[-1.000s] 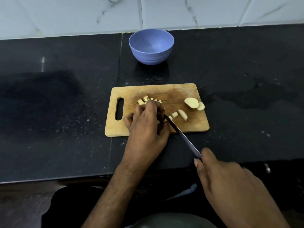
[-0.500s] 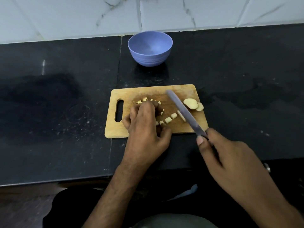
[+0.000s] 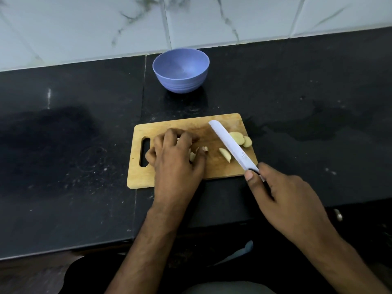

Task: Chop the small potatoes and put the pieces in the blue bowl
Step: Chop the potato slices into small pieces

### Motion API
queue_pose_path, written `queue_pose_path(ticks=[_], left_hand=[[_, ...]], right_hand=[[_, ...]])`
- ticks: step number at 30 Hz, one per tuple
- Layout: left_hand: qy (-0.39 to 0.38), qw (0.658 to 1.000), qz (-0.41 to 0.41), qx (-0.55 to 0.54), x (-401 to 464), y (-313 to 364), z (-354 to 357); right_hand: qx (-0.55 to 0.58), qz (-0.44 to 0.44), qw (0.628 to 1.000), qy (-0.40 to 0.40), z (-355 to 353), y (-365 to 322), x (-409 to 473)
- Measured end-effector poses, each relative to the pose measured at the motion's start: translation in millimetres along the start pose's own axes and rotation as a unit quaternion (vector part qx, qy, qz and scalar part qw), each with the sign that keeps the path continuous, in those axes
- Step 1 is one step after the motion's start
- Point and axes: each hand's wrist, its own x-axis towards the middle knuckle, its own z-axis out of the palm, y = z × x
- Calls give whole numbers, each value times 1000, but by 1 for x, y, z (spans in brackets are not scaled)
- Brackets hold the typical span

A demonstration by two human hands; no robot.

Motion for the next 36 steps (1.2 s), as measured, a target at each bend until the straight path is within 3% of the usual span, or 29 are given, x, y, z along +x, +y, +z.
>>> queue_pose_path(ticks=[6, 11, 16, 22, 27, 36], left_hand=[[14, 999, 39, -33, -7, 5, -4], [-73, 987, 140, 27, -8, 19, 0], [-67, 990, 110, -59, -6, 25, 6], [-30, 996, 79, -14, -8, 20, 6], [-41, 996, 74, -2, -7, 20, 6], [-47, 996, 81, 1, -7, 18, 7]], right_hand=[[4, -6, 1000, 5, 1, 0, 1], [-2, -1, 1000, 14, 2, 1, 0], [2, 7, 1000, 10, 2, 1, 0], [-21, 9, 1000, -2, -1, -3, -5], [-48, 14, 997, -66, -9, -9, -16], [-37, 58, 995, -75, -10, -18, -37]])
